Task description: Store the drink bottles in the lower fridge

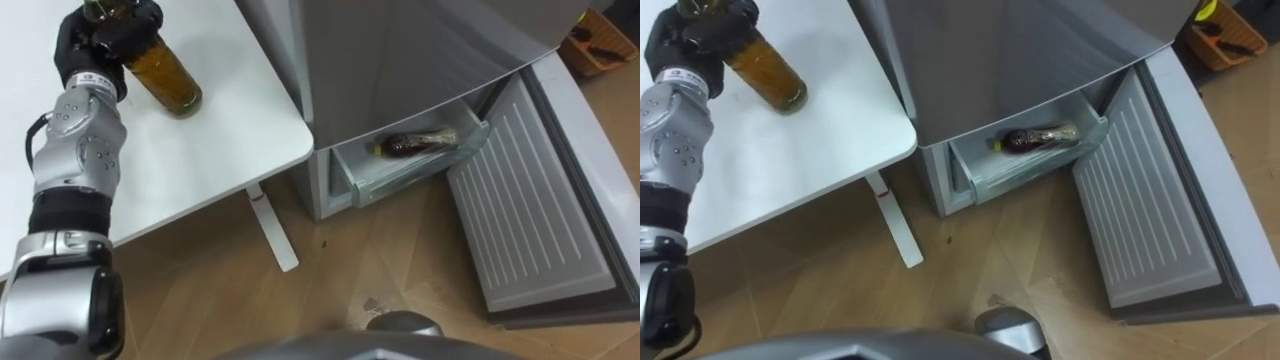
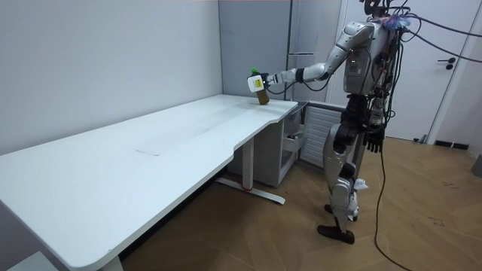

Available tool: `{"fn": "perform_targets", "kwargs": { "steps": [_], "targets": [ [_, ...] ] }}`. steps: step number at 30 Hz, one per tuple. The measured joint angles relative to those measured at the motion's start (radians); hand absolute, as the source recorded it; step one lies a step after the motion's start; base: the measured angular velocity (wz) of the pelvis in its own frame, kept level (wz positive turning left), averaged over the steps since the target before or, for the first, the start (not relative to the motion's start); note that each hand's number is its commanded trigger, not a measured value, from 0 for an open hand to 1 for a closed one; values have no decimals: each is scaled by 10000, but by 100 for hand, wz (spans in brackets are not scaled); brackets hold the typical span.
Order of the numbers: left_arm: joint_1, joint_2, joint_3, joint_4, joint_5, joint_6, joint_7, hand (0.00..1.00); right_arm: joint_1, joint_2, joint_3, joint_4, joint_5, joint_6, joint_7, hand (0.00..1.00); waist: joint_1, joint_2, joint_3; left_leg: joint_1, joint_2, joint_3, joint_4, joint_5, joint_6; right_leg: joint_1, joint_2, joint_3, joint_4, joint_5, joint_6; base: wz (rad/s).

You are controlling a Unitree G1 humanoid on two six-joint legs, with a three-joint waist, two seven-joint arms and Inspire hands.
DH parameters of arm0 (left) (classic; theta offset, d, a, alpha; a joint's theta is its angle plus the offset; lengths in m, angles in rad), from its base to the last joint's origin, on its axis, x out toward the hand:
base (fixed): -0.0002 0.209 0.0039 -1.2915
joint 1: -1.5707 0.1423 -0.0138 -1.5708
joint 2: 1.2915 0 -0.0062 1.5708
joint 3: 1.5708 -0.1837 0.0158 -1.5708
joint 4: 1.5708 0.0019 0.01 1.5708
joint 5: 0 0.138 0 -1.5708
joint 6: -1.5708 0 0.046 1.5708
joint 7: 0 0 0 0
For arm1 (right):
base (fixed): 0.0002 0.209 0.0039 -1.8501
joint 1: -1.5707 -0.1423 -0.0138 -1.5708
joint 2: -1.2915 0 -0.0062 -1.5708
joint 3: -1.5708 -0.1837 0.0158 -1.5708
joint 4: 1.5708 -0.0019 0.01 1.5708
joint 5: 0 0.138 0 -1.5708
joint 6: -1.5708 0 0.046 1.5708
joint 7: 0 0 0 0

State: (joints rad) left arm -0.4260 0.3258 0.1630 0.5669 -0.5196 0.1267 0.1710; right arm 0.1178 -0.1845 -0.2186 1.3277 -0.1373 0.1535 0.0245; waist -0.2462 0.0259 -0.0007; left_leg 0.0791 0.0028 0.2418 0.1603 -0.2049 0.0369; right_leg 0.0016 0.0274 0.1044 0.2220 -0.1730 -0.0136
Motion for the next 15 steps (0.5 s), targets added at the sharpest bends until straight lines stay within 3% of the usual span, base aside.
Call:
{"fn": "perform_targets", "kwargs": {
  "steps": [9, 15],
  "targets": [
    [-118, 0, -90, 135, -382, 7, 9, 100, 8, -2, 27, 19, 3, -11, -228, 0, 21, -89, 48, -3, -5, -36, -21, -1, -1, 17, 0, -33, -28, 0, 0, 0],
    [-105, -46, -501, -161, -158, 126, -67, 100, 0, 20, 106, 6, -48, -20, -251, 0, 42, -43, 59, -6, -4, -285, -23, -1, -1, 182, -50, -297, -174, 12, -12, 12]
  ]
}}
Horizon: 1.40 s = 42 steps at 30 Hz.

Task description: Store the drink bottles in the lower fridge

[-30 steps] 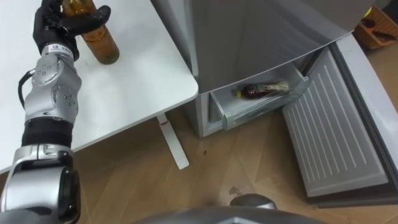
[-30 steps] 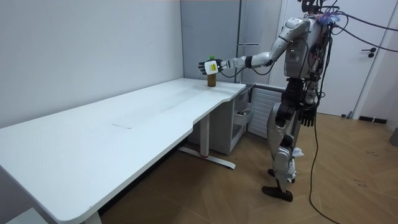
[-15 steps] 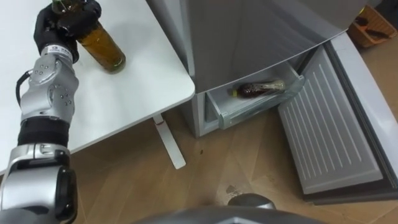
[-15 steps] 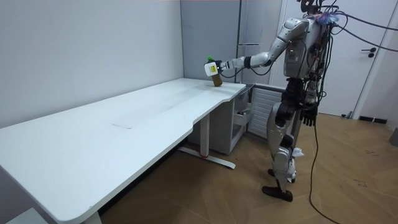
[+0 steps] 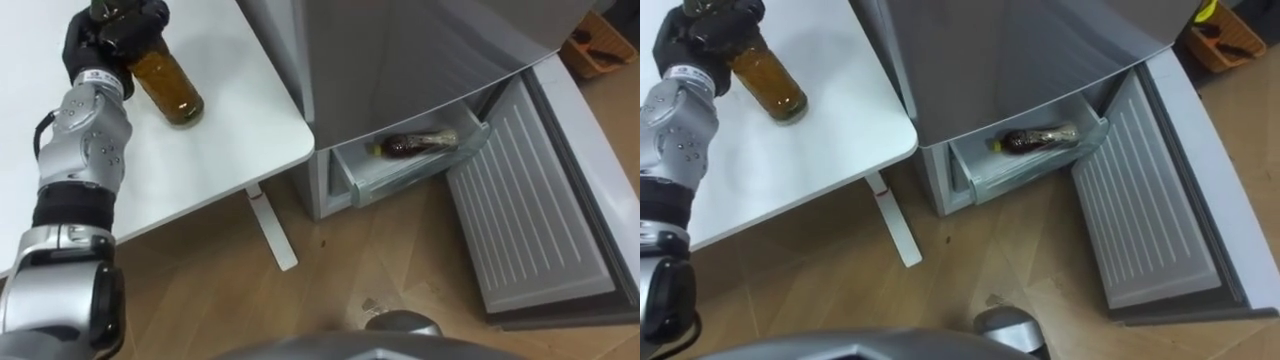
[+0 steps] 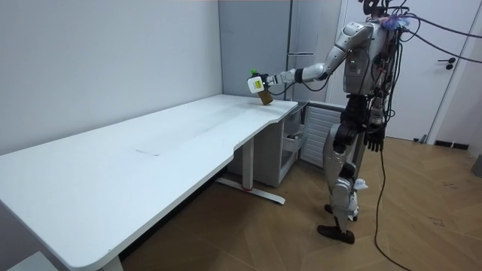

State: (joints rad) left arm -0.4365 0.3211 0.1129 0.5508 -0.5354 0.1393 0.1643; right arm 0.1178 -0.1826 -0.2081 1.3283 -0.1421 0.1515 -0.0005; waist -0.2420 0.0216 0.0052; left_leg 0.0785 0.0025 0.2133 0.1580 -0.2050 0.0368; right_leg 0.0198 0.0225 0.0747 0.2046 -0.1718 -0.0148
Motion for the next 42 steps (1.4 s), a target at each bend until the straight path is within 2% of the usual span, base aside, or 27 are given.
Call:
{"fn": "perform_targets", "kwargs": {
  "steps": [2, 5, 7, 8, 10, 13, 19, 21, 23, 25, 29, 31, 32, 35, 37, 38, 40, 42],
  "targets": [
    [43, -34, -78, -455, 419, 136, 16, 100, -137, -7, -5, 2, 9, 0, 11, 0, 26, 64, 27, -91, 8, -122, 11, 0, 0, -43, -19, -118, -15, 0, 0, 20],
    [366, -35, -89, -1731, 655, 166, 36, 100, -200, 0, 179, 20, 0, -45, 45, 0, 67, 172, 9, -208, 0, -288, 22, 2, -1, -96, -36, -279, -19, 1, 0, 16],
    [1037, -127, -108, -3524, 699, 159, 31, 100, -211, -1, 342, 38, -7, -121, 64, 0, 76, 195, -3, -187, -7, -529, 31, 7, -7, 11, -61, -553, -39, 1, -1, 25],
    [1237, -193, -108, -3994, 733, 159, 31, 100, -213, -1, 343, 43, -11, -129, 64, 0, 78, 199, -6, -185, -9, -585, 31, 7, -7, 33, -64, -616, -36, 1, -1, 31],
    [1981, -360, -114, -5813, 861, 162, -38, 100, -211, 25, 338, 12, -6, -194, 64, 0, 355, 198, -6, -186, -3, -725, 31, 10, -11, 56, -63, -810, -60, 1, -1, 15],
    [2604, -372, -102, -7391, 606, 164, -31, 100, -185, 50, 338, -128, 42, -190, 36, 0, 670, 192, -6, -200, 3, -899, 30, 14, -19, 207, -105, -986, -300, 1, -1, 13],
    [3279, -376, 85, -8905, 685, 162, -449, 100, -197, 117, 336, -190, 43, -281, 85, 0, 1352, 196, -10, -207, -20, -1154, 77, 18, -25, 375, -156, -1353, -373, 0, -1, 16],
    [3533, -376, 122, -9394, 690, 162, -570, 100, -195, 116, 384, -122, 283, -314, 79, 0, 1483, 195, -10, -265, -88, -1466, 100, 25, -31, 449, -202, -1603, -374, -1, -1, 36],
    [3797, -376, 251, -9807, 689, 160, -626, 100, -198, 130, 388, -20, 286, -321, 26, 0, 1741, 192, -9, -244, -136, -1516, 138, 26, -29, 492, -210, -1604, -376, -8, 2, 16],
    [4070, -378, 651, -10221, 647, 156, -657, 100, -174, 196, 390, 13, 467, -443, -123, 0, 2055, 192, -9, -305, -153, -1627, 216, 26, -28, 517, -229, -1666, -378, -9, 4, 10],
    [4158, -384, 1737, -10715, 803, 132, -214, 100, -174, 276, 386, 109, 613, -734, -339, 0, 2318, 189, -9, -444, -167, -1767, 358, 26, -28, 521, -249, -1823, -389, -35, -19, 12],
    [4459, -387, 2510, -11357, 1356, -89, 157, 100, -57, 258, 370, 130, 602, -928, -375, 0, 2502, 186, -20, -544, -215, -1876, 416, 26, -30, 548, -270, -1960, -530, -54, -42, 15],
    [4556, -392, 2679, -11490, 1421, -207, 237, 100, -1, 257, 362, 130, 616, -993, -412, 0, 2552, 189, -24, -561, -251, -1928, 425, 29, -35, 567, -284, -2028, -553, -61, -53, 20],
    [5175, -513, 3746, -12042, 1471, -896, 622, 100, 409, 250, 262, 118, 503, -1262, -501, 0, 2888, 196, -56, -495, -325, -2126, 448, 31, -37, 647, -339, -2145, -536, -181, -59, 19],
    [5295, -735, 4453, -12075, 1843, -1476, 1330, 100, 738, 252, 271, 133, 397, -1430, -531, 0, 3367, 190, -130, -466, -344, -2171, 443, 29, -37, 667, -369, -2265, -537, -228, -53, 8],
    [5299, -801, 4636, -12075, 2083, -1590, 1567, 100, 782, 252, 271, 132, 402, -1470, -532, 0, 3446, 182, -134, -461, -350, -2195, 445, 30, -38, 682, -375, -2305, -536, -232, -53, 9],
    [5295, -976, 5289, -12073, 2716, -1882, 2612, 100, 861, 252, 278, 119, 408, -1615, -596, 0, 3698, 152, -132, -391, -370, -2299, 453, 30, -38, 806, -394, -2456, -547, -233, -52, 16],
    [5301, -1008, 5650, -12072, 2886, -2051, 3425, 100, 892, 251, 280, 103, 405, -1732, -757, 0, 3869, 156, -116, -296, -425, -2493, 457, 29, -37, 964, -410, -2562, -553, -264, -19, 25]
  ]
}}
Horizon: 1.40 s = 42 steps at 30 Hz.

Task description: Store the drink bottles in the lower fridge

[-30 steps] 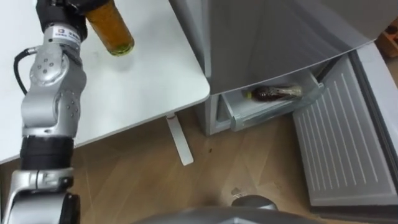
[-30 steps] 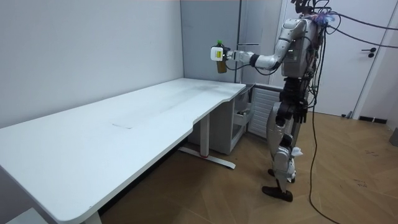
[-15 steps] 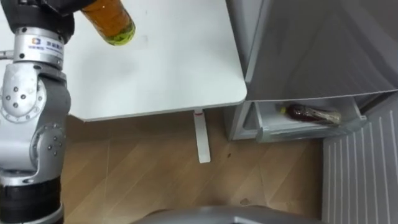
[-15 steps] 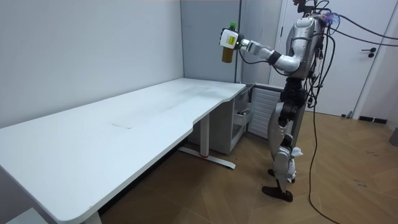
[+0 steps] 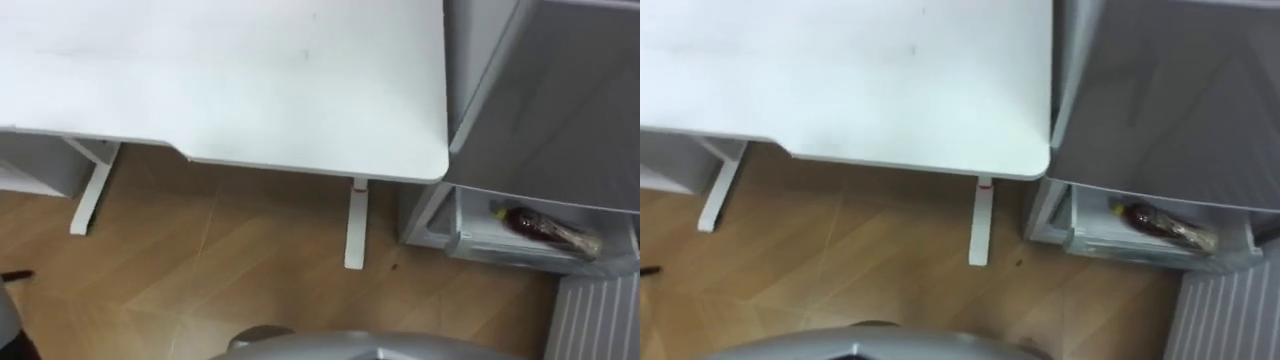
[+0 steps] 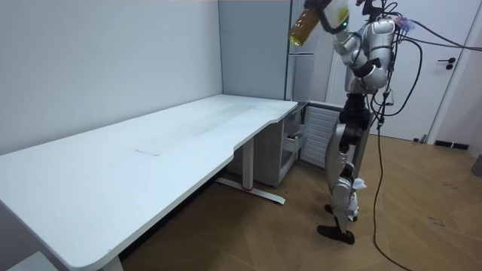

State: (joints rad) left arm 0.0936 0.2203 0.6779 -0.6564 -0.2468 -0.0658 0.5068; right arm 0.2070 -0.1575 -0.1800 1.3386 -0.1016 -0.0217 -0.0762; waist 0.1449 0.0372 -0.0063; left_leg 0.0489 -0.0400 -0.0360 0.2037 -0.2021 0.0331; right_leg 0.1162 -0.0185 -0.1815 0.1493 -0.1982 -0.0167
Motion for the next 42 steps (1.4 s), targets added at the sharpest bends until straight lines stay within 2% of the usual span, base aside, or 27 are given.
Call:
{"fn": "perform_targets", "kwargs": {
  "steps": [4, 8, 11, 13, 14, 15, 18, 20, 22, 23, 25, 29, 32, 35, 37, 42],
  "targets": [
    [218, -2, 1013, 217, 254, -639, 1803, 100, 85, -20, 3, -260, -25, -98, -243, 0, 276, 29, 22, 12, -108, -249, 22, -6, 12, 99, -87, -218, 13, -107, 46, 18],
    [609, -2, 1886, 1321, 260, -965, 3201, 100, 210, -27, 141, -483, 11, -66, -350, 0, 493, 194, 34, 1, -133, -345, 8, -14, 23, 98, -92, -240, 18, -122, 49, 7],
    [898, -2, 2215, 3035, 168, -972, 4042, 100, 218, -50, 446, -556, 94, 75, -344, 0, 588, 334, 36, -17, -169, -456, 9, -11, 21, 59, -110, -265, 33, -191, 45, 7],
    [1213, -4, 2225, 4642, -709, -971, 4349, 100, 214, -136, 701, -630, 246, 225, -340, 0, 601, 424, 11, -16, -205, -535, -16, -6, 27, 58, -147, -398, 53, -227, 53, 8],
    [1277, -10, 2219, 5080, -893, -969, 4427, 100, 204, -144, 745, -620, 273, 255, -334, 0, 613, 355, 40, -14, -210, -552, -31, -5, 28, 52, -154, -412, 58, -233, 56, 0],
    [1506, -49, 2141, 5871, -1197, -946, 4524, 100, 185, -138, 790, -678, 283, 318, -330, 0, 591, 406, -9, 3, -216, -554, -62, -2, 31, 53, -155, -398, 52, -237, 56, 0],
    [1990, -457, 1589, 7325, -2089, -884, 4725, 100, 171, -131, 791, -859, 341, 464, -289, 0, 583, 253, -16, -10, -226, -555, -66, -2, 34, 57, -160, -390, 67, -236, 57, -1],
    [1990, -636, 1228, 8207, -2769, -862, 4810, 100, 110, -116, 808, -968, 365, 596, -270, 0, 600, 104, 5, -25, -223, -562, -67, -5, 35, 51, -158, -398, 77, -238, 61, 0],
    [1999, -778, 490, 9363, -3929, -855, 4865, 100, 16, -152, 796, -1093, 545, 662, -163, 0, 573, 6, 31, -20, -232, -607, -90, -19, 52, 80, -158, -424, 53, -236, 64, 4],
    [2000, -892, 365, 9503, -4137, -854, 4868, 100, -10, -154, 794, -1115, 543, 668, -142, 0, 570, -15, 29, -10, -234, -608, -105, -23, 59, 83, -159, -425, 54, -234, 66, 0],
    [2095, -1177, -420, 10134, -4297, -866, 4936, 100, -73, -143, 796, -1413, 633, 665, -85, 0, 574, -104, 28, 60, -230, -598, -194, -22, 63, 70, -163, -401, 89, -233, 69, -5],
    [2076, -1237, -1473, 10964, -4436, -873, 4918, 100, -241, -87, 795, -1735, 675, 657, -73, 0, 487, -223, 29, 36, -231, -731, -165, -22, 61, 110, -153, -495, 79, -232, 68, 7],
    [2096, -1235, -2399, 11290, -4827, -1110, 4853, 100, -303, -73, 802, -2284, 978, 597, -79, 0, 345, -309, 52, -15, -235, -782, -164, -16, 51, 97, -150, -542, 41, -230, 64, 6],
    [2202, -1242, -3246, 11364, -4846, -1164, 4653, 100, -311, -12, 816, -2905, 1015, 287, -76, 0, 252, -360, 71, -22, -232, -764, -173, -16, 51, 82, -150, -530, 35, -229, 62, 0],
    [2114, -1235, -3660, 11752, -4834, -1408, 4281, 100, -417, 40, 961, -3089, 1105, 19, -36, 0, 188, -392, 77, -19, -230, -742, -180, -16, 52, 76, -156, -522, 34, -229, 63, -2],
    [2093, -1237, -4500, 11958, -4588, -1453, 3729, 100, -695, 131, 1449, -3356, 1321, -212, 451, 0, -36, -549, 151, -36, -214, -573, -163, -17, 53, 30, -162, -428, 30, -228, 65, -5]
  ]
}}
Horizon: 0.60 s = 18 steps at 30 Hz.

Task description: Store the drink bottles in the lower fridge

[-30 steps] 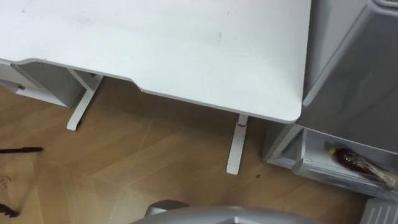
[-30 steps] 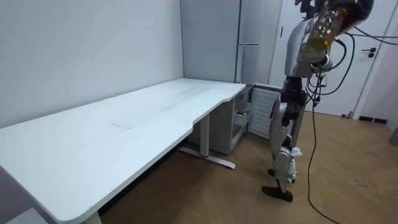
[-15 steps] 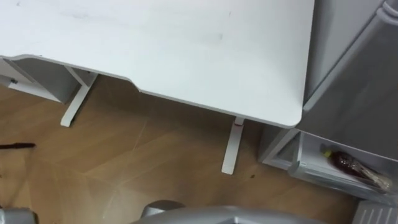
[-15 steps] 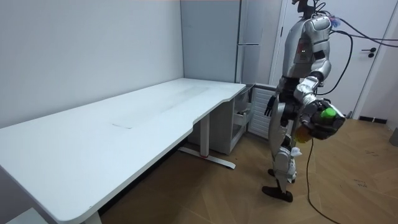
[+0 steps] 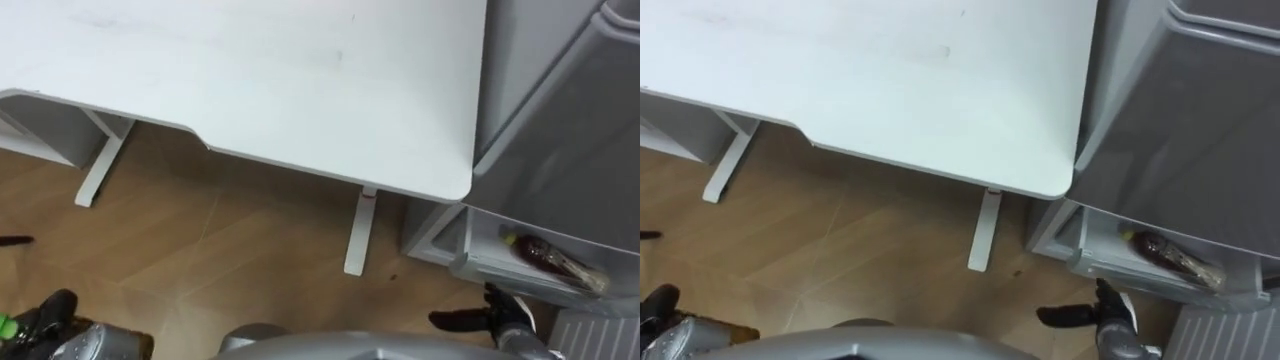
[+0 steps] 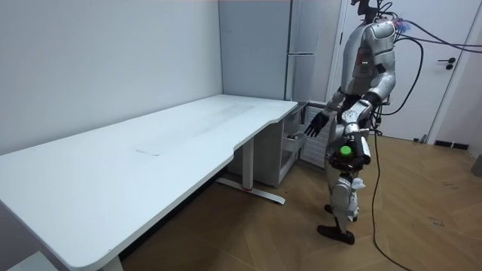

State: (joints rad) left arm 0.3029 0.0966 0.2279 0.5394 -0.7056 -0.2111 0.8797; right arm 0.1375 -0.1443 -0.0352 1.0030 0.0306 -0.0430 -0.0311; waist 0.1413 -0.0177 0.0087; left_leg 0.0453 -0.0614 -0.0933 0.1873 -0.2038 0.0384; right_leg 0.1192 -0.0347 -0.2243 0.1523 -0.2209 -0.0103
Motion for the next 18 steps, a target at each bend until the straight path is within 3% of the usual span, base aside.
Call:
{"fn": "perform_targets", "kwargs": {
  "steps": [8, 12, 15, 18],
  "targets": [
    [-617, 52, -1241, -218, 845, -231, -820, 100, 13, 30, 1108, -2008, 96, -311, 1065, 0, -231, -71, 35, -63, 29, 107, 60, 0, 0, -64, -2, 69, 33, 7, -4, -3],
    [-732, 55, -2104, -645, 1528, -285, -1510, 100, 17, 210, 1395, -2997, -11, -486, 1871, 0, -374, -112, 8, -265, 25, 103, 193, 1, 0, -139, 5, 60, 51, 55, -7, 0],
    [-712, 87, -2573, -1525, 2234, -284, -1795, 100, 20, 206, 1714, -3657, 119, -539, 2264, 0, -553, -129, 37, -354, 26, 106, 263, 1, 0, -191, 18, 148, 44, 79, 2, 0],
    [-911, 454, -3299, -2171, 2410, -315, -2474, 100, -109, 163, 2035, -3803, 127, -734, 2508, 0, -589, -130, 54, -348, 27, 149, 276, 1, 1, -191, 17, 210, 40, 102, 2, -4]
  ]
}}
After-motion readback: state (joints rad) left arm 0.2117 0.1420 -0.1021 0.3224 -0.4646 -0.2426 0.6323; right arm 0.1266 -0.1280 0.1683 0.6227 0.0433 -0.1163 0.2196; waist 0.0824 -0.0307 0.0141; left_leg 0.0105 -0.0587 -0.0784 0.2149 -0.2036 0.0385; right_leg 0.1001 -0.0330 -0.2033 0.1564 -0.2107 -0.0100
